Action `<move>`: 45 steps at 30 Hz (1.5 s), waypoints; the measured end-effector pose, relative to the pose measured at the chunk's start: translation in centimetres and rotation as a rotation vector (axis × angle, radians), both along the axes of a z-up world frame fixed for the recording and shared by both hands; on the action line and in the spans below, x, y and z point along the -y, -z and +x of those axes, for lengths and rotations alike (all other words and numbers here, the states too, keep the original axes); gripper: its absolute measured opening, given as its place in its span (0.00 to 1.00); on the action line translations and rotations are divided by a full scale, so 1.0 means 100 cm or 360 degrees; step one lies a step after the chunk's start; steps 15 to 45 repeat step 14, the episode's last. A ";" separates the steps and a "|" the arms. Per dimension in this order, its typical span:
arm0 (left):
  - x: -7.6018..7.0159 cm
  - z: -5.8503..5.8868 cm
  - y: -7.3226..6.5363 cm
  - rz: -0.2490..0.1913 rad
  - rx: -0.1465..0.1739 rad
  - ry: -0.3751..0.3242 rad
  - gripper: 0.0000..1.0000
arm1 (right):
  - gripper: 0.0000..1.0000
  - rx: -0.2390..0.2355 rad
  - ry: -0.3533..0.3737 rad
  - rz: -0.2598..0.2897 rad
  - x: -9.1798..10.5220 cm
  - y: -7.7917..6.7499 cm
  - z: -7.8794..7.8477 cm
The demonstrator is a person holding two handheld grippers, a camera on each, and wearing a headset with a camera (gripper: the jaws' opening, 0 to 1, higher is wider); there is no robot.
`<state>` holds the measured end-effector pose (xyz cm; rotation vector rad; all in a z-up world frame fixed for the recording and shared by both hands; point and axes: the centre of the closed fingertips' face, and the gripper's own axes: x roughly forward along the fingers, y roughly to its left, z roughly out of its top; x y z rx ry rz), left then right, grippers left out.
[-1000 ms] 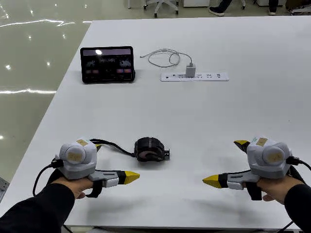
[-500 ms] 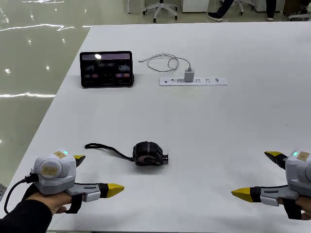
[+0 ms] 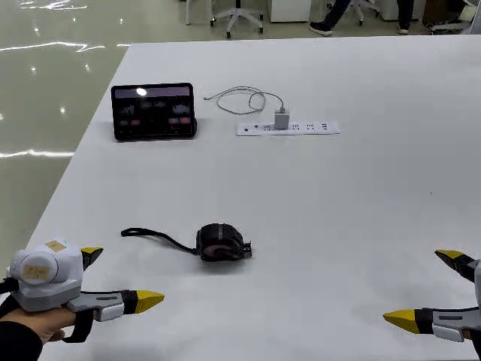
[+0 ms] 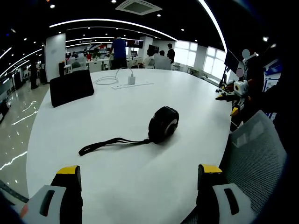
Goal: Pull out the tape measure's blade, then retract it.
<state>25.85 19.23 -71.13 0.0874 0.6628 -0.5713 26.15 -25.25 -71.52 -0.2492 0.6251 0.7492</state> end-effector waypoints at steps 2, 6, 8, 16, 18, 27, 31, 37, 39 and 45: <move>0.000 0.000 -0.002 0.0009 0.0013 0.0001 1.00 | 1.00 -0.0012 -0.0007 0.0001 0.000 0.001 -0.001; -0.002 0.000 -0.003 -0.0002 0.0009 -0.0013 1.00 | 1.00 -0.0013 -0.0020 0.0003 0.000 -0.002 -0.002; -0.002 0.000 -0.004 0.0001 0.0018 -0.0005 1.00 | 1.00 -0.0004 -0.0022 0.0002 0.001 -0.003 -0.002; -0.006 -0.001 -0.006 -0.0003 0.0014 -0.0009 1.00 | 1.00 0.0002 -0.0017 0.0002 0.002 -0.004 0.000; -0.006 -0.001 -0.006 -0.0003 0.0014 -0.0009 1.00 | 1.00 0.0002 -0.0017 0.0002 0.002 -0.004 0.000; -0.006 -0.001 -0.006 -0.0003 0.0014 -0.0009 1.00 | 1.00 0.0002 -0.0017 0.0002 0.002 -0.004 0.000; -0.006 -0.001 -0.006 -0.0003 0.0014 -0.0009 1.00 | 1.00 0.0002 -0.0017 0.0002 0.002 -0.004 0.000; -0.006 -0.001 -0.006 -0.0003 0.0014 -0.0009 1.00 | 1.00 0.0002 -0.0017 0.0002 0.002 -0.004 0.000; -0.006 -0.001 -0.006 -0.0003 0.0014 -0.0009 1.00 | 1.00 0.0002 -0.0017 0.0002 0.002 -0.004 0.000; -0.006 -0.001 -0.006 -0.0003 0.0014 -0.0009 1.00 | 1.00 0.0002 -0.0017 0.0002 0.002 -0.004 0.000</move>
